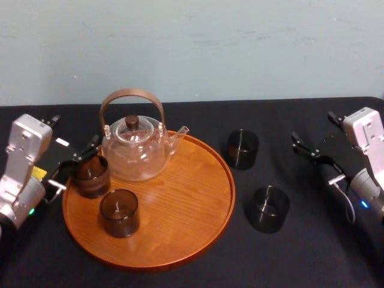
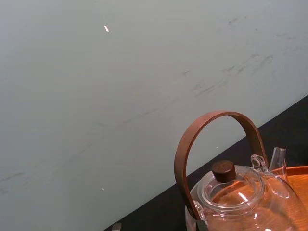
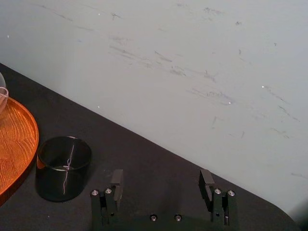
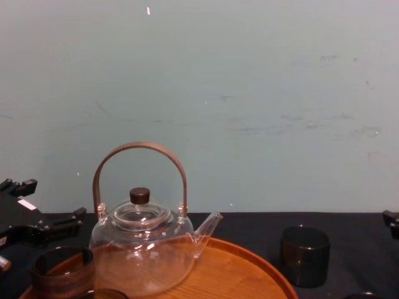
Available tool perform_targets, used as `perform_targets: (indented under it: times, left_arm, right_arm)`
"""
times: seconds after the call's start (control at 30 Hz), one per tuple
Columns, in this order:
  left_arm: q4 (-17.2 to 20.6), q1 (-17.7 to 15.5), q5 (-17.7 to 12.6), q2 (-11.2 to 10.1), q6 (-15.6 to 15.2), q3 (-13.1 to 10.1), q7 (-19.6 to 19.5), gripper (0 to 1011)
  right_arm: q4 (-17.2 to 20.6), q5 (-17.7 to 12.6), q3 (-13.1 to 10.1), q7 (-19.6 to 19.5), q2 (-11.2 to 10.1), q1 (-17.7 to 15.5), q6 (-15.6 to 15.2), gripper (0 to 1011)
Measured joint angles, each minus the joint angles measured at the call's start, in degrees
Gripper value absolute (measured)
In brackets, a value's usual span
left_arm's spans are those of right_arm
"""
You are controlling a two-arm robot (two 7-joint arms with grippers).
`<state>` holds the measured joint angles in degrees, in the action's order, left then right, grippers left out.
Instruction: Pick up the glass from the table and place it on the tray.
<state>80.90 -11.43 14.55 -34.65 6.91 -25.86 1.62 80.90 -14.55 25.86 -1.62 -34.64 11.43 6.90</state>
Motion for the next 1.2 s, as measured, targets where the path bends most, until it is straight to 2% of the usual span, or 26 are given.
perform_targets:
  times: [1.2]
  left_arm:
    - [0.0,0.0,0.0,0.0,0.0,0.0,0.0,1001]
  right_arm:
    - [0.0,0.0,0.0,0.0,0.0,0.0,0.0,1002]
